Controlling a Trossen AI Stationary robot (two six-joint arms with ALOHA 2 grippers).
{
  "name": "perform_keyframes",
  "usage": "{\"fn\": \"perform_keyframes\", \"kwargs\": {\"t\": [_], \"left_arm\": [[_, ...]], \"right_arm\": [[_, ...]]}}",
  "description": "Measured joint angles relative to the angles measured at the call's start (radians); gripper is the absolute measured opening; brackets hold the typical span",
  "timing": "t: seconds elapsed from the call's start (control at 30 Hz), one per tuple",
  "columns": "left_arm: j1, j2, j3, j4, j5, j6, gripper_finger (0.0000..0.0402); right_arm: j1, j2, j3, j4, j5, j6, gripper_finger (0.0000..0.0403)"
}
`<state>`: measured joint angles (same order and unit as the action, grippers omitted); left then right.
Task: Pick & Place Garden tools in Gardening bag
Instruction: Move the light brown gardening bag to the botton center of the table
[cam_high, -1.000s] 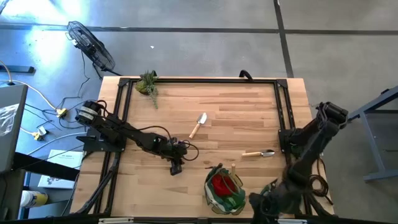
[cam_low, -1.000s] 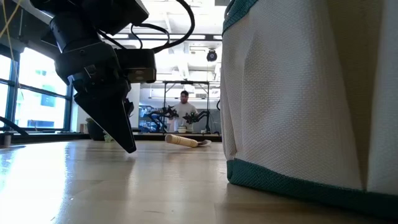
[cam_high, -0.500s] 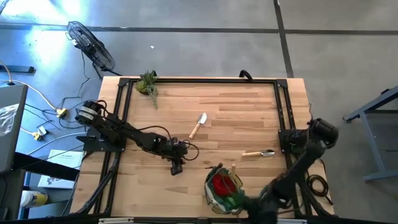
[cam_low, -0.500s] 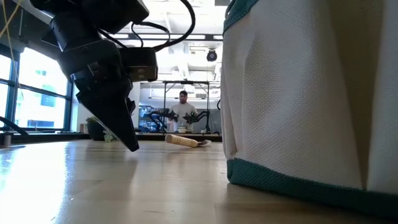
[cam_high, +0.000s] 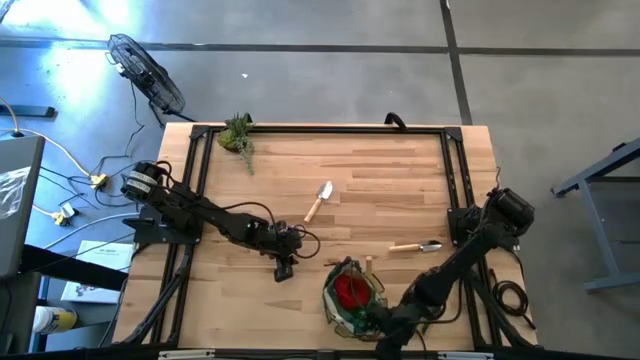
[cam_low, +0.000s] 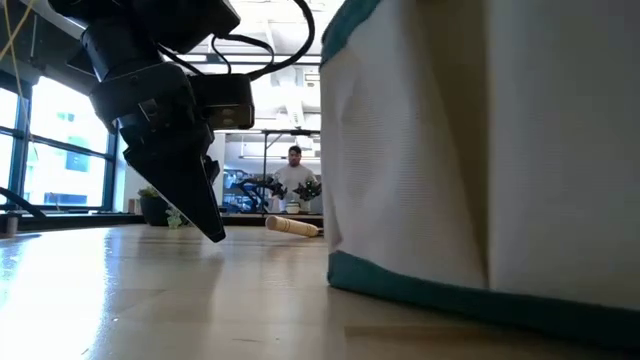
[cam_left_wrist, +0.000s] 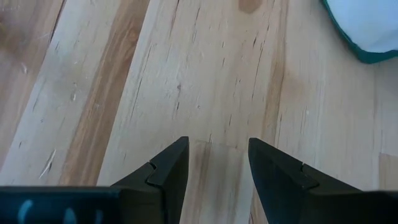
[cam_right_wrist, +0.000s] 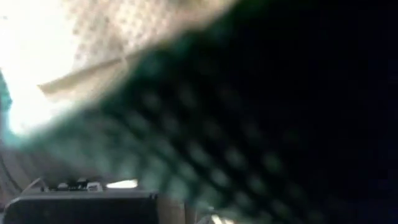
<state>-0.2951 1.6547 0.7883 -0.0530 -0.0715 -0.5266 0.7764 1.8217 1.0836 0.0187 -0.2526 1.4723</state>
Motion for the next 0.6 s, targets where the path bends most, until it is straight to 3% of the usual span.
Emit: {"fn": "perform_keyframes", "kwargs": {"t": [0.4,0.6], "left_arm": [[0.000,0.000,0.000,0.000,0.000,0.001,0.0161],[0.000,0.000,0.000,0.000,0.000,-0.001,0.0161]], "right_arm": [[-0.080,0.000,0.000,0.001,-0.257,-0.045,0.0093],[-0.125,-0.002,0.000,0.005,-0.334,-0.089,0.0093]]}}
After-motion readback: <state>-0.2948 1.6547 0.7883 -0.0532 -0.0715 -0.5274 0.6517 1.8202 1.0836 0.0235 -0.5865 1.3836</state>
